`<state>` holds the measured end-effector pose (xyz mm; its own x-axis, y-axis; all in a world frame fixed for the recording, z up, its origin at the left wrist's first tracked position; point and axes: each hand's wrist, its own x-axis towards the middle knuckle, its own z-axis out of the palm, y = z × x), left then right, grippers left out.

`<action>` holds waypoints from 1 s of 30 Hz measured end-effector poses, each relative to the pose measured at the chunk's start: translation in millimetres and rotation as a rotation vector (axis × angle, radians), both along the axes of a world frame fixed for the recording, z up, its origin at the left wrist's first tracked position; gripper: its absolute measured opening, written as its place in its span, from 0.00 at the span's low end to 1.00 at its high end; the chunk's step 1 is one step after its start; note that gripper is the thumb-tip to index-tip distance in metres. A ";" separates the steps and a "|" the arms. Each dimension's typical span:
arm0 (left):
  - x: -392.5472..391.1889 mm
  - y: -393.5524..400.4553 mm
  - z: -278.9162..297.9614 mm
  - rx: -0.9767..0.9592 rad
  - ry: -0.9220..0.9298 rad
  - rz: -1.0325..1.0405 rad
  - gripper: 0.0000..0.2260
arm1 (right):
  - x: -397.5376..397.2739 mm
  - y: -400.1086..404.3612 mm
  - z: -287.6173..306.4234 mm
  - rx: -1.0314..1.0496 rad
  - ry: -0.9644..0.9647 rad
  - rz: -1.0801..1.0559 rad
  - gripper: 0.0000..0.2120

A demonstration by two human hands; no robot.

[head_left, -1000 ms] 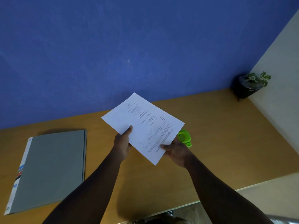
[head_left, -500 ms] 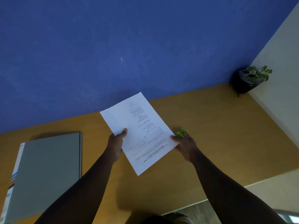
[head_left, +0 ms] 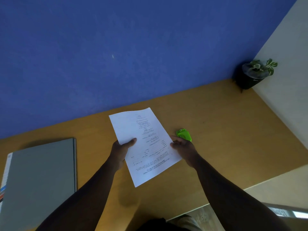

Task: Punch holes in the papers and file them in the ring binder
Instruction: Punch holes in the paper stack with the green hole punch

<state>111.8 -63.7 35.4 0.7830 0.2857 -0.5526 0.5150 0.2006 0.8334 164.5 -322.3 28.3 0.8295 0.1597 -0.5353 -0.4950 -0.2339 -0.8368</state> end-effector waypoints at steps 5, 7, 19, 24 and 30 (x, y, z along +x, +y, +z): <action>7.0 -11.3 -9.1 -0.016 0.009 -0.028 0.15 | 4.2 -7.2 -3.1 -0.014 0.116 0.015 0.12; 10.3 -14.0 -13.6 -0.008 0.032 -0.023 0.15 | 7.0 -10.2 -4.5 -0.039 0.152 0.053 0.10; 24.1 -20.4 -28.2 0.019 0.135 -0.068 0.13 | 35.6 -30.9 -10.6 -0.144 0.206 0.060 0.09; 21.9 -21.1 -43.6 0.118 0.205 0.000 0.12 | 32.5 -27.7 -19.0 -0.202 0.181 0.089 0.08; 22.6 -22.4 -49.0 0.184 0.216 -0.019 0.13 | 37.3 -30.6 -24.4 -0.298 0.004 -0.002 0.04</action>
